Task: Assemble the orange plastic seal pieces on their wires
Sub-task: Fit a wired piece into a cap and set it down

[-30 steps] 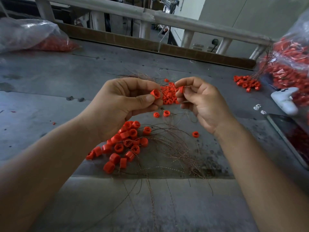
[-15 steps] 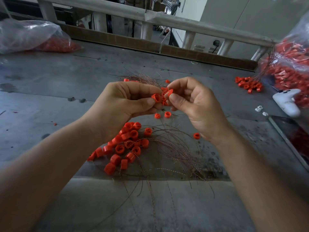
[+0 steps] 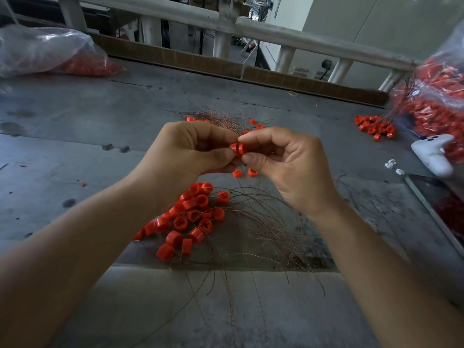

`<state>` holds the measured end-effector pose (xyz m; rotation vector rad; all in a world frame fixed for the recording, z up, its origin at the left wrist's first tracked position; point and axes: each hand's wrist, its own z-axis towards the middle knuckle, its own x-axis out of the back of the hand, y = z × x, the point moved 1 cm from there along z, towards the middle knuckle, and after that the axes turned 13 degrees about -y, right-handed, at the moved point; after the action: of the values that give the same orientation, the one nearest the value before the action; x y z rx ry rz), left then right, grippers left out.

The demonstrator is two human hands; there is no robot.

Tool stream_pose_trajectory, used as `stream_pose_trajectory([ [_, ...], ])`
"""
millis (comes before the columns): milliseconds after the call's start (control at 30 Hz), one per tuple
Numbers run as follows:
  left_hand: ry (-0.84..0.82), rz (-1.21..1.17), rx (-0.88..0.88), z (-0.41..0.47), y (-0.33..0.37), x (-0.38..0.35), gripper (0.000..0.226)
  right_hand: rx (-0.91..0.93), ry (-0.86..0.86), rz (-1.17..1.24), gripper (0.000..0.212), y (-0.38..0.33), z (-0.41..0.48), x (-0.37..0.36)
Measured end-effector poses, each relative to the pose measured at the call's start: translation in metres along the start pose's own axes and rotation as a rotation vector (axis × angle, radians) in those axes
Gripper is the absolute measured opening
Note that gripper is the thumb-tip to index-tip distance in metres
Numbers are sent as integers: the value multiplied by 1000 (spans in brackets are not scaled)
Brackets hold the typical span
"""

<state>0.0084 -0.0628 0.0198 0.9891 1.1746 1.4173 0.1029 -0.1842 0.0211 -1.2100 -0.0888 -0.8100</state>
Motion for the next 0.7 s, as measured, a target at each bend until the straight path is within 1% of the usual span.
stream_pose_trajectory([
  [200, 33, 99, -15, 0, 0, -1, 25, -11, 31, -28, 35, 0, -1, -3],
  [367, 25, 88, -2, -1, -1, -1, 25, -4, 57, -95, 35, 0, -2, -2],
  [467, 10, 66, 11, -1, -2, 0, 20, -2, 64, -132, 34, 0, -3, -2],
  [533, -1, 38, 16, -1, -2, 0, 16, 2, 65, -136, 33, 0, -4, -1],
  [700, -29, 2, 43, 0, -4, 0, 17, 6, 60, -151, 32, 0, -4, -1],
])
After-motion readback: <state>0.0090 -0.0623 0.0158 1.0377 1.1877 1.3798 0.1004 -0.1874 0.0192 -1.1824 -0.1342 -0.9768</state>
